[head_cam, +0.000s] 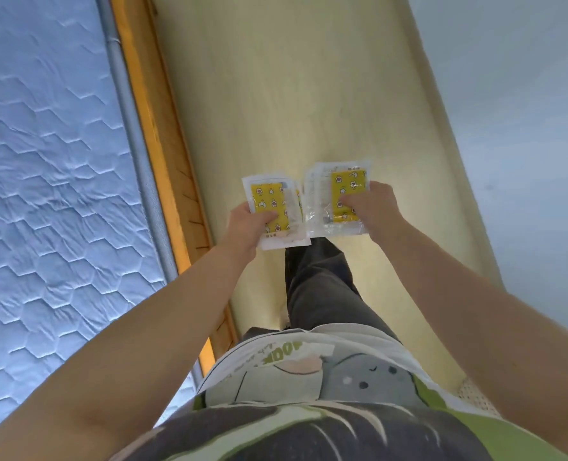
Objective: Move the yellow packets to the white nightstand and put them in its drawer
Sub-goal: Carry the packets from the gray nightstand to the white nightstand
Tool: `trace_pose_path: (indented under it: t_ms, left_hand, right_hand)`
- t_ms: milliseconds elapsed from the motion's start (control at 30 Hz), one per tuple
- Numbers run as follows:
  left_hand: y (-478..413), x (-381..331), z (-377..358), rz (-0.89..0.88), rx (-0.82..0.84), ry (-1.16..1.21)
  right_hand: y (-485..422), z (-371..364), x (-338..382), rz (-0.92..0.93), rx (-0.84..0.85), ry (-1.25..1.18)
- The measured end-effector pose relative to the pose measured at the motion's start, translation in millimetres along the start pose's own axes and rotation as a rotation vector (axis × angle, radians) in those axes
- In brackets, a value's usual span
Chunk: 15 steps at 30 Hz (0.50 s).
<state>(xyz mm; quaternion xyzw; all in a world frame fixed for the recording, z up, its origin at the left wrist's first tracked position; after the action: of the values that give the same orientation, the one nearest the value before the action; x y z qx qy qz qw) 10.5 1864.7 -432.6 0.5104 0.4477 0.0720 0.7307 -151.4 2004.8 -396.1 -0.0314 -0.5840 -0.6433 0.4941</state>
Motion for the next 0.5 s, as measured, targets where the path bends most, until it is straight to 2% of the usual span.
trace_pose_path:
  t_ms: [300,500]
  left_hand:
    - [-137,-214,25,0.019,-0.138,0.145]
    - [-217,-326,72,0.039,-0.196,0.275]
  right_hand:
    - [-161,-79,239,0.08,0.138,0.123]
    - [-228,-169,376,0.145,0.25,0.216]
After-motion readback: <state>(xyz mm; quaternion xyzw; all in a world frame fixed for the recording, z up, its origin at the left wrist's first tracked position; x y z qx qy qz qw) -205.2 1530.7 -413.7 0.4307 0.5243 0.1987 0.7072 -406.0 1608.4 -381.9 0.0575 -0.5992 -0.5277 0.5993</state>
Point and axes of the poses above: each hand's wrist, its own y-axis away from the middle knuckle, its own z-axis out of the back of the hand, x = y × z, the point moved 3 cm from there along -y, towards the middle knuckle, and after that the axes turned 7 degrees about -y, right-handed, at the moved point
